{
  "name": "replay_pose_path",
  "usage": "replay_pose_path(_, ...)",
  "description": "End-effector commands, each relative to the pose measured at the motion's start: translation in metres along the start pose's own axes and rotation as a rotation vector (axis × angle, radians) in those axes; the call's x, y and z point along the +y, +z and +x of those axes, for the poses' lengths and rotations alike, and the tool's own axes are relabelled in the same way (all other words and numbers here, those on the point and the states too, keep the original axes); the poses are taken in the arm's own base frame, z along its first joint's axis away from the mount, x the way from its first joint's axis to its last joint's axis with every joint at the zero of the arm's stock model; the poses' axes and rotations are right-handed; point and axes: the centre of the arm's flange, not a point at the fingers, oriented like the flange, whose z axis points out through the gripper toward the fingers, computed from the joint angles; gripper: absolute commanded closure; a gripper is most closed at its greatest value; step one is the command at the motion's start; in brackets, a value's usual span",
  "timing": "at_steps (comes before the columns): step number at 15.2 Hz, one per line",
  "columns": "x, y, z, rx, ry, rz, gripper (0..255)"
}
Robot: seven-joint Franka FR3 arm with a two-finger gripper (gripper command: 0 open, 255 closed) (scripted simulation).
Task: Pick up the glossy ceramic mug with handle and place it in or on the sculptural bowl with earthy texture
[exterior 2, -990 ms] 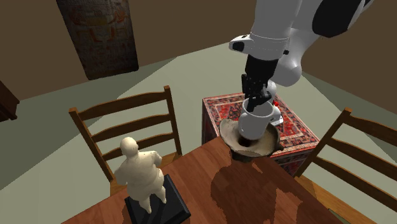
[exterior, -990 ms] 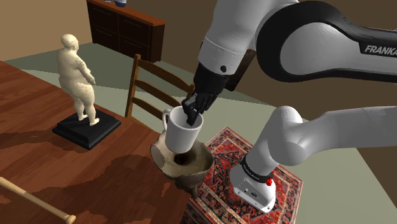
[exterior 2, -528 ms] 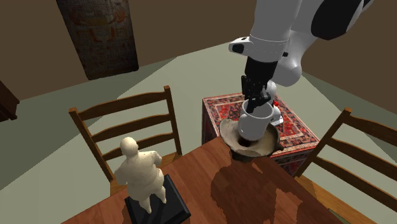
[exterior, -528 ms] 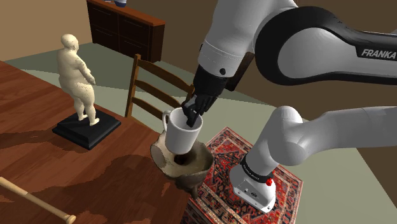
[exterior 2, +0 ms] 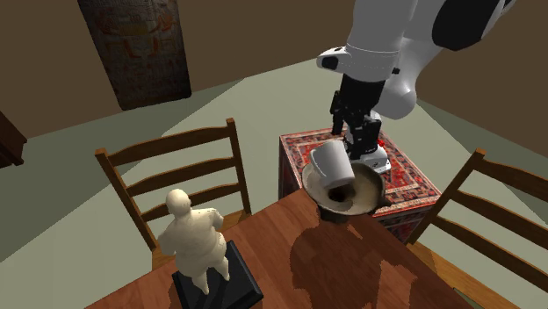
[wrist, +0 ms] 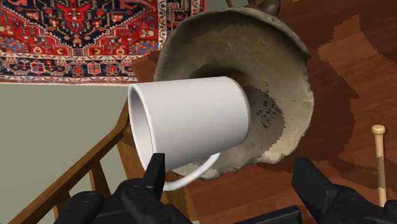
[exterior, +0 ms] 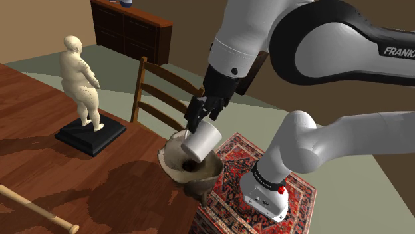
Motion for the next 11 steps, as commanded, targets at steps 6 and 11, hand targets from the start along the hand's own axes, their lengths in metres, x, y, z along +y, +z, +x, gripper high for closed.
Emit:
replay_pose_path(6, 0.000, -0.043, 0.001, -0.001, 0.000, 0.000, 0)
replay_pose_path(11, 0.000, -0.043, 0.001, -0.001, 0.000, 0.000, 0)
